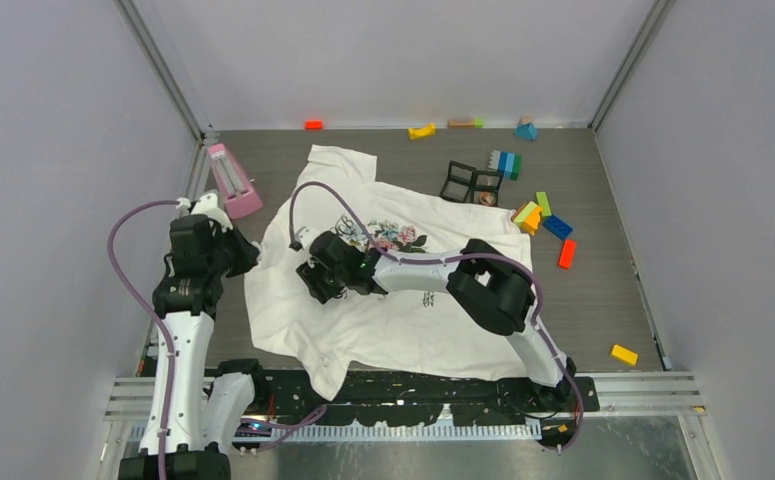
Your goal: Pin the brooch onto the clothing
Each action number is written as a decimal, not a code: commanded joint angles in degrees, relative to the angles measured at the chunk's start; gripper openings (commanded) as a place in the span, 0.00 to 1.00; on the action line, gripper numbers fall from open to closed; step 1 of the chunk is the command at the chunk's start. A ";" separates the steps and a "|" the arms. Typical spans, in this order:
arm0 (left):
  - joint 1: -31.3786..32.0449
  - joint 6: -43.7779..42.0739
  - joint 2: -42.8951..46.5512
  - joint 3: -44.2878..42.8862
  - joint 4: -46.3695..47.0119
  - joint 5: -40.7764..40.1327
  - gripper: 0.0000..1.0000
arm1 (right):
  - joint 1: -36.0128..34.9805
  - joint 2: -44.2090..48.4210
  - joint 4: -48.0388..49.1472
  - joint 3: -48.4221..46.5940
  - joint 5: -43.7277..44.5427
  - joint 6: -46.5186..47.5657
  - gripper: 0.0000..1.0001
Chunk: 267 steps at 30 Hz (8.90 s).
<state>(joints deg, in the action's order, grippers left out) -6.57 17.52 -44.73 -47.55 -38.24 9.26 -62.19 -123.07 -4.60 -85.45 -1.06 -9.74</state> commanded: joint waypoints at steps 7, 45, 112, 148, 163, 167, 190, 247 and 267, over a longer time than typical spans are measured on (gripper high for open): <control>-0.33 0.35 -0.33 -1.32 1.42 2.65 0.00 | -0.90 -3.51 1.94 -3.92 -0.84 5.12 0.46; 13.42 15.71 0.59 22.46 21.22 -6.08 0.00 | -0.62 4.01 17.76 13.05 3.31 -10.64 0.01; 28.80 12.45 -21.57 9.83 14.44 -13.22 0.00 | 0.32 12.43 24.24 19.15 -0.23 -12.31 0.01; 28.74 15.41 -20.01 12.26 20.79 -10.66 0.00 | 0.38 8.76 22.81 19.07 -10.98 -10.52 0.01; 28.72 18.27 -17.80 15.84 26.79 -4.23 0.00 | 0.32 9.34 23.68 20.64 -13.79 -10.48 0.01; 28.63 19.10 -15.73 15.87 26.95 -3.21 0.00 | 0.32 9.43 23.52 21.16 -13.73 -10.48 0.01; 24.20 13.14 -10.71 18.24 23.52 4.65 0.00 | 7.65 38.91 11.96 32.35 -6.47 -9.61 0.69; 21.42 17.69 -1.15 8.17 33.47 64.67 0.00 | 18.17 52.71 29.37 38.22 -51.79 -21.84 0.59; 21.42 18.43 -1.15 8.29 34.22 64.90 0.00 | 14.95 49.92 31.04 37.36 -51.27 -22.79 0.45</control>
<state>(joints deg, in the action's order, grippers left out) 15.03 35.00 -46.85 -39.05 -7.05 72.05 -46.57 -72.86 23.03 -45.56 -51.79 -32.05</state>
